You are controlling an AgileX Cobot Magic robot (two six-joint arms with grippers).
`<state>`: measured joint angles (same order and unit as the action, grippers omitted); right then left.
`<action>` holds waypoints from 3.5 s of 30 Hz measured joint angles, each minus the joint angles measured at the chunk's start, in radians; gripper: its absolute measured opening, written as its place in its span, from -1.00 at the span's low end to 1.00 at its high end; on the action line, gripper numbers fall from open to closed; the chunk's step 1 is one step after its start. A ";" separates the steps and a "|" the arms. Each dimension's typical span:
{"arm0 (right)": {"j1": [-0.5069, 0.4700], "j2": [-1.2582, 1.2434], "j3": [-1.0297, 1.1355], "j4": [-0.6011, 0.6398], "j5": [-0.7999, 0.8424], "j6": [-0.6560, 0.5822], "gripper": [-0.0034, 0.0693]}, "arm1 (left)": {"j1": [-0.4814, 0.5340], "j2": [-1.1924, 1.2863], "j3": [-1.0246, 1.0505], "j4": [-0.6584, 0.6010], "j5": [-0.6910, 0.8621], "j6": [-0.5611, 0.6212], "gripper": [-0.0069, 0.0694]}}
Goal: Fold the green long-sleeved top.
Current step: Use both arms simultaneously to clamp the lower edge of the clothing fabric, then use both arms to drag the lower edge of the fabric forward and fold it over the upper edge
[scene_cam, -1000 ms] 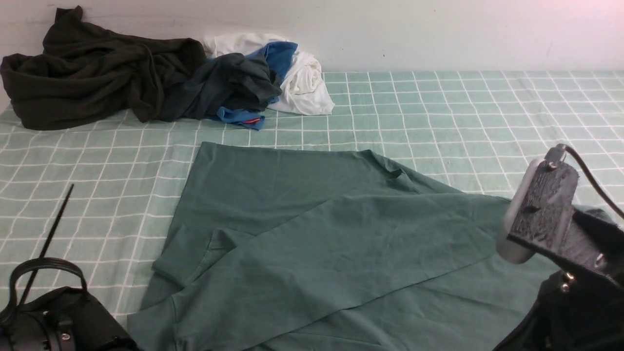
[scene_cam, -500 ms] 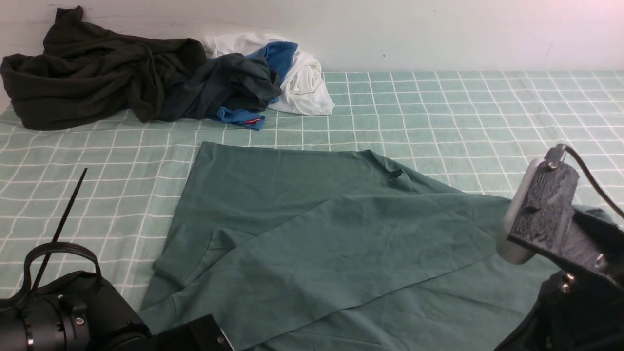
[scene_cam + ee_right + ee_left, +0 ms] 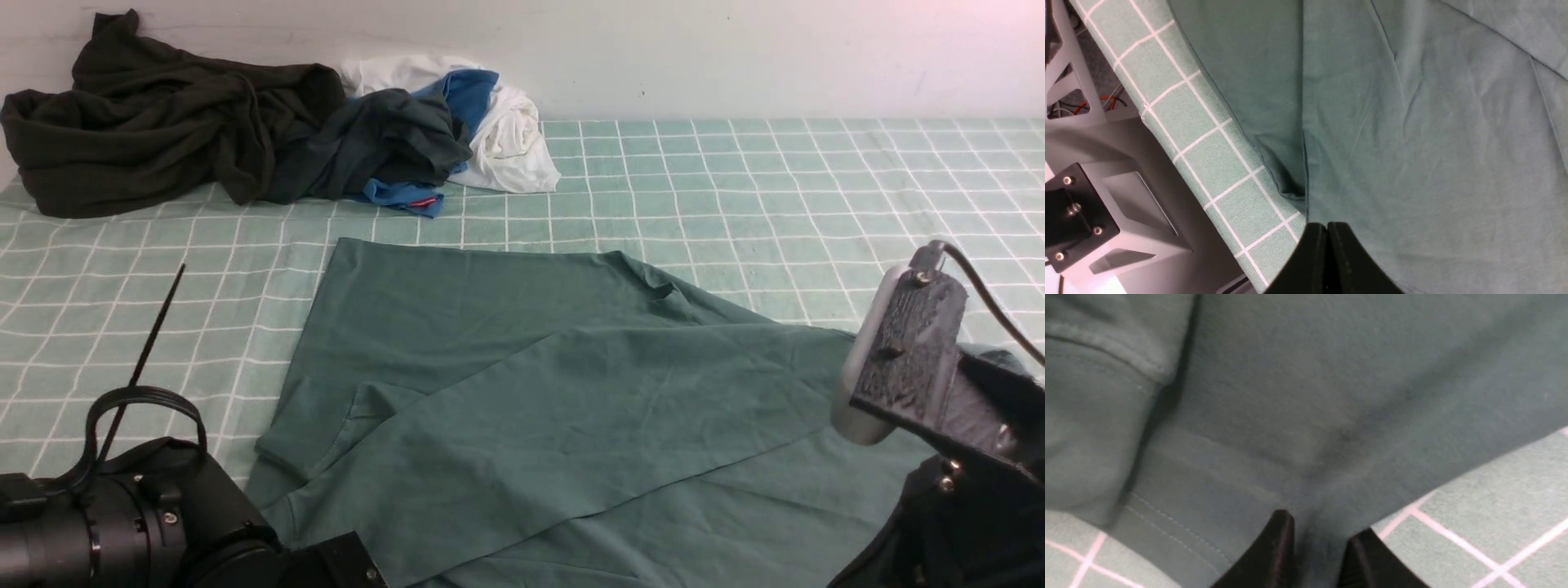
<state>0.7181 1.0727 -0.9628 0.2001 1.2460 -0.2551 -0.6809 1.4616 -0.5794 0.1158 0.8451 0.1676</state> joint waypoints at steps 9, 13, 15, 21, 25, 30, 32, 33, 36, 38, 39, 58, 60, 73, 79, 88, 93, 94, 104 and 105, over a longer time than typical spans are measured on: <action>0.000 0.005 0.000 -0.014 0.001 -0.168 -0.92 | 0.000 0.023 -0.006 0.023 0.007 -0.033 -0.80; 0.000 0.048 0.023 -0.056 -0.001 -0.213 -0.71 | 0.000 -0.010 -0.010 0.024 0.032 -0.065 -0.80; 0.000 0.069 0.045 -0.065 -0.004 -0.225 -0.60 | 0.000 -0.036 -0.010 0.024 0.047 -0.071 -0.80; 0.000 0.166 0.218 -0.078 -0.132 -0.363 0.22 | 0.000 -0.137 -0.009 0.016 0.113 -0.075 -0.81; 0.000 0.195 0.340 -0.112 -0.282 -0.476 0.50 | 0.000 -0.143 -0.008 0.011 0.120 -0.072 -0.81; 0.000 0.225 0.449 -0.188 -0.421 -0.494 0.55 | 0.000 -0.143 -0.008 0.011 0.119 -0.046 -0.82; 0.000 0.242 0.491 -0.243 -0.492 -0.472 0.55 | 0.000 -0.144 -0.008 0.011 0.113 -0.044 -0.82; 0.000 0.243 0.493 -0.243 -0.496 -0.468 0.55 | 0.000 -0.144 -0.008 0.011 0.113 -0.044 -0.82; 0.000 0.256 0.504 -0.308 -0.551 -0.397 0.54 | 0.000 -0.144 -0.008 0.011 0.104 -0.044 -0.82; 0.000 0.258 0.504 -0.348 -0.569 -0.350 0.52 | 0.000 -0.144 -0.008 0.011 0.100 -0.043 -0.82; 0.000 0.259 0.504 -0.373 -0.571 -0.316 0.50 | 0.000 -0.144 -0.008 0.011 0.099 -0.043 -0.82; 0.000 0.261 0.492 -0.422 -0.532 -0.256 -0.67 | 0.000 -0.144 -0.009 0.011 0.096 -0.039 -0.82; 0.000 0.261 0.442 -0.426 -0.468 -0.256 -0.85 | 0.001 -0.144 -0.025 0.015 0.106 -0.039 -0.82; -0.273 0.360 -0.062 -0.369 -0.314 -0.381 -0.88 | 0.323 -0.008 -0.529 0.022 0.231 0.112 -0.79; -0.407 0.548 -0.328 -0.247 -0.270 -0.488 -0.88 | 0.402 0.246 -0.873 0.027 0.259 0.155 -0.79; -0.472 0.817 -0.603 -0.200 -0.250 -0.501 -0.88 | 0.432 0.535 -1.209 0.032 0.280 0.188 -0.79; -0.476 0.936 -0.684 -0.200 -0.286 -0.501 -0.87 | 0.442 0.669 -1.305 0.053 0.248 0.190 -0.79; -0.477 0.952 -0.690 -0.206 -0.304 -0.500 -0.86 | 0.445 0.685 -1.311 0.062 0.237 0.190 -0.78; -0.505 1.047 -0.698 -0.237 -0.480 -0.316 -0.63 | 0.479 0.760 -1.323 0.068 0.129 0.180 -0.62; -0.510 1.052 -0.698 -0.237 -0.490 -0.291 -0.58 | 0.483 0.765 -1.323 0.068 0.121 0.178 -0.58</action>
<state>0.2085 2.1249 -1.6610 -0.0372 0.7564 -0.5458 -0.1984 2.2263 -1.9022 0.1843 0.9665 0.3453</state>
